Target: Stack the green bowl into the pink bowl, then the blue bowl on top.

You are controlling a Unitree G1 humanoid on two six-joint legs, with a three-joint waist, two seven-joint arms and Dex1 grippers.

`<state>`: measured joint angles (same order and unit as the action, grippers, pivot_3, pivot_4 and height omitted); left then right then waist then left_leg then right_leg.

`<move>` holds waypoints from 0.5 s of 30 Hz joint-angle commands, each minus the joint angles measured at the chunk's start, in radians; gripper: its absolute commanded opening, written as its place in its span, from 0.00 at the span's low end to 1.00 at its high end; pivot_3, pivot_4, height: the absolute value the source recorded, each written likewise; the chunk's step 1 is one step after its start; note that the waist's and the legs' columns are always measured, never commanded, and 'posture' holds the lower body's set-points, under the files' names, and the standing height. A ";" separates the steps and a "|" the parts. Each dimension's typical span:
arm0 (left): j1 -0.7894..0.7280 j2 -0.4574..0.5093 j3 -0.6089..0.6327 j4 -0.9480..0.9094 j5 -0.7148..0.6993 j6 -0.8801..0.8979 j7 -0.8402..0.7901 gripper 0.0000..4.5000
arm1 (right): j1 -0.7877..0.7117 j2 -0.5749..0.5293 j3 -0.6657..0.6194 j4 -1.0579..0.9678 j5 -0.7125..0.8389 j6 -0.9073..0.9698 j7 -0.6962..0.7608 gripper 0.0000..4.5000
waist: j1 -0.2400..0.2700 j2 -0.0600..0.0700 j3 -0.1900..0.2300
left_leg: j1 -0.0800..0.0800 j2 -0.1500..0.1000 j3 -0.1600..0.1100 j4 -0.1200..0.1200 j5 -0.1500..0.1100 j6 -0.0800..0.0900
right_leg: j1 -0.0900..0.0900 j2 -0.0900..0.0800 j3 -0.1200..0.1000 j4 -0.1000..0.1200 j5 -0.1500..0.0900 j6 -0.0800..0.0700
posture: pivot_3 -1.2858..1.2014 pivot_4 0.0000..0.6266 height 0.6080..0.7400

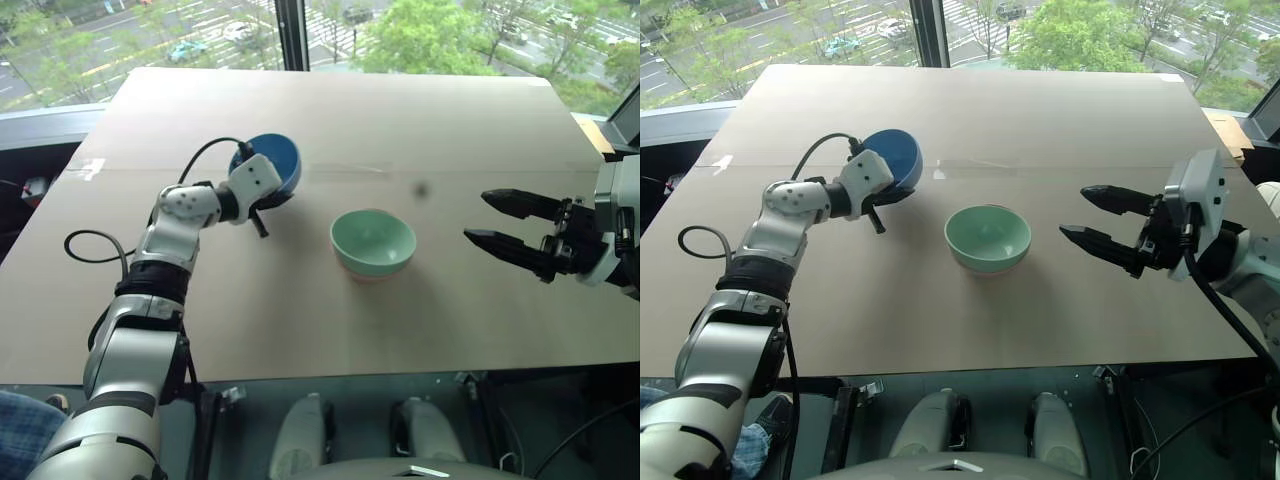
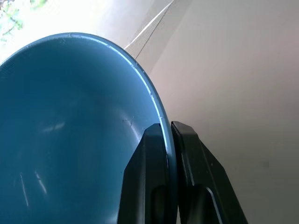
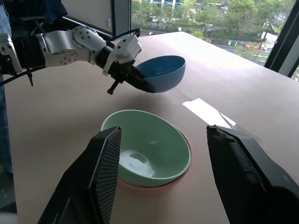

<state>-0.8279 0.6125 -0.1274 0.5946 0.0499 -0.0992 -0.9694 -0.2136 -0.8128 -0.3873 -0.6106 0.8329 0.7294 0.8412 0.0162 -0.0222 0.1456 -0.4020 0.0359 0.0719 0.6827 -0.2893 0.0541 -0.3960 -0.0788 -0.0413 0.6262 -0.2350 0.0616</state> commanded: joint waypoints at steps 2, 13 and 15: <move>-0.007 -0.009 -0.009 -0.217 -0.042 0.002 -0.054 0.01 | -0.008 -0.015 0.001 -0.016 0.002 -0.032 -0.008 0.68 | -0.001 0.000 0.000 | 0.000 0.000 0.000 0.000 0.000 0.000 | 0.000 0.000 0.000 0.000 0.000 0.000 | 0.52 0.24 0.99; 0.077 0.005 -0.095 -0.580 -0.161 0.037 -0.268 0.01 | -0.015 -0.023 0.036 -0.002 -0.015 -0.056 -0.002 0.68 | -0.001 0.000 0.000 | 0.001 0.000 0.001 0.002 0.000 0.000 | 0.000 0.000 0.002 -0.001 0.000 0.000 | 0.52 0.24 0.99; 0.100 -0.002 -0.102 -0.631 -0.193 0.015 -0.295 0.01 | -0.017 -0.019 0.042 -0.003 -0.015 -0.060 -0.007 0.68 | -0.001 0.000 0.000 | 0.001 0.000 0.000 0.002 0.000 0.000 | 0.000 0.000 0.002 0.000 0.000 0.000 | 0.52 0.24 0.99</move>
<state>-0.7363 0.6076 -0.2357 0.0432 -0.1017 -0.0642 -1.2454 -0.2165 -0.8222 -0.3301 -0.6015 0.8148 0.6938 0.8420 0.0157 -0.0222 0.1456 -0.4005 0.0362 0.0724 0.6847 -0.2893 0.0542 -0.3959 -0.0784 -0.0395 0.6258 -0.2350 0.0616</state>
